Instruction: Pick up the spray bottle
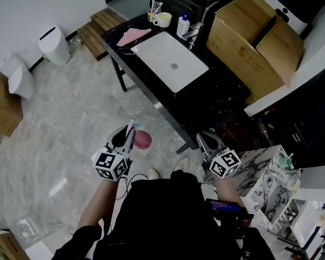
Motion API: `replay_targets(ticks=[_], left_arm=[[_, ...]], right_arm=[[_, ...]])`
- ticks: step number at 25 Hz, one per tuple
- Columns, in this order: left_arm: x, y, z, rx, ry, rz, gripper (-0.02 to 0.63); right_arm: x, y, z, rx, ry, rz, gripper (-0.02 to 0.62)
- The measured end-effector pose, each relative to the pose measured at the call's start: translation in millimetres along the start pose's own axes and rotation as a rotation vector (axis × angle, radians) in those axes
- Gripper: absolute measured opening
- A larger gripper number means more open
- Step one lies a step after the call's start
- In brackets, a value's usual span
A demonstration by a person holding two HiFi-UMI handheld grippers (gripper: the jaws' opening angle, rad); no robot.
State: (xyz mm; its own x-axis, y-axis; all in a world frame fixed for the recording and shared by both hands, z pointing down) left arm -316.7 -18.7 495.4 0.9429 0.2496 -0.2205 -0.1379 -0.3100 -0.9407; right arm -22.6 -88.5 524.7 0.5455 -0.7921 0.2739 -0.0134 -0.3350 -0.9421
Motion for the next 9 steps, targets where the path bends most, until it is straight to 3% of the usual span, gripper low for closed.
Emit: replay_targets(ticks=[9], left_arm=[[6.5,-14.3,4.2,-0.036,-0.026,0.015,0.067]], right_arm=[[-7.8,-5.7,20.5,-0.006,-0.034,-0.009,0.026]])
Point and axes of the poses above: the fingertips, and each gripper's own axes: z backward along the fingers, x to its right, y out of its top, the point moved 4 cm from there along z, backward along the fingers, and after that the axes turned 2 degrees about -x, right-handed, at the moved point
